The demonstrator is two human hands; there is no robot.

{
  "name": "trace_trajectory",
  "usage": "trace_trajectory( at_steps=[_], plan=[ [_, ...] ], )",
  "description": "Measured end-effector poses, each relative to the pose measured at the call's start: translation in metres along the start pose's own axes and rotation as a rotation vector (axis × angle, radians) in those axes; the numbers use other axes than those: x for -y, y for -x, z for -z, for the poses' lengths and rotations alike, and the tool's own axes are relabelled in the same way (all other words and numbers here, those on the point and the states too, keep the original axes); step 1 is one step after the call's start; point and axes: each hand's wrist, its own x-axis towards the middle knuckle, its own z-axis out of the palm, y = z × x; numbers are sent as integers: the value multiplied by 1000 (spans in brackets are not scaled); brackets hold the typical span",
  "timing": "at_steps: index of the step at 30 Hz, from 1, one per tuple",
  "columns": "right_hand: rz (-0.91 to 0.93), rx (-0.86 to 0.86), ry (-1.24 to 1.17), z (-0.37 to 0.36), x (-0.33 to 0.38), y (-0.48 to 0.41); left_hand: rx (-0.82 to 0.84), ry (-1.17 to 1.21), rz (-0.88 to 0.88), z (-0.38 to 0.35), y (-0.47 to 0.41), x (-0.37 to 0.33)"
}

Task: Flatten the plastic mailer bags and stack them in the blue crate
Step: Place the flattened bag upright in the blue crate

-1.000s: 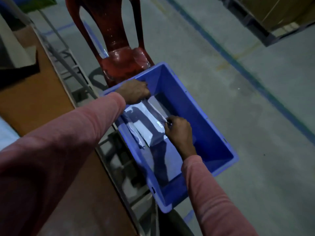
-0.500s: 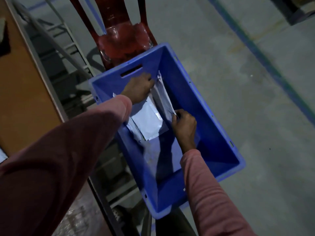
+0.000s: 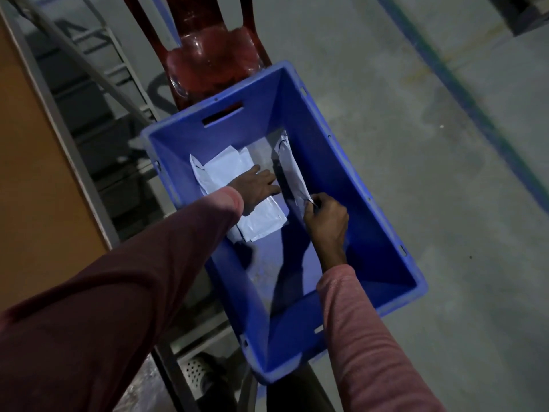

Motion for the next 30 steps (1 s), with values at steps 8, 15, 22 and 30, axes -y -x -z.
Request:
trace_trajectory(
  at_steps=[8, 15, 22, 30],
  plan=[
    [56, 21, -54, -13, 5, 13, 77, -60, 51, 25, 39, 17],
    [167, 162, -150, -56, 32, 34, 198, 2, 357, 30, 74, 20],
    [250, 481, -178, -86, 36, 46, 147, 57, 497, 31, 85, 24],
    [133, 620, -342, -84, 33, 47, 44, 123, 454, 32, 75, 36]
  ],
)
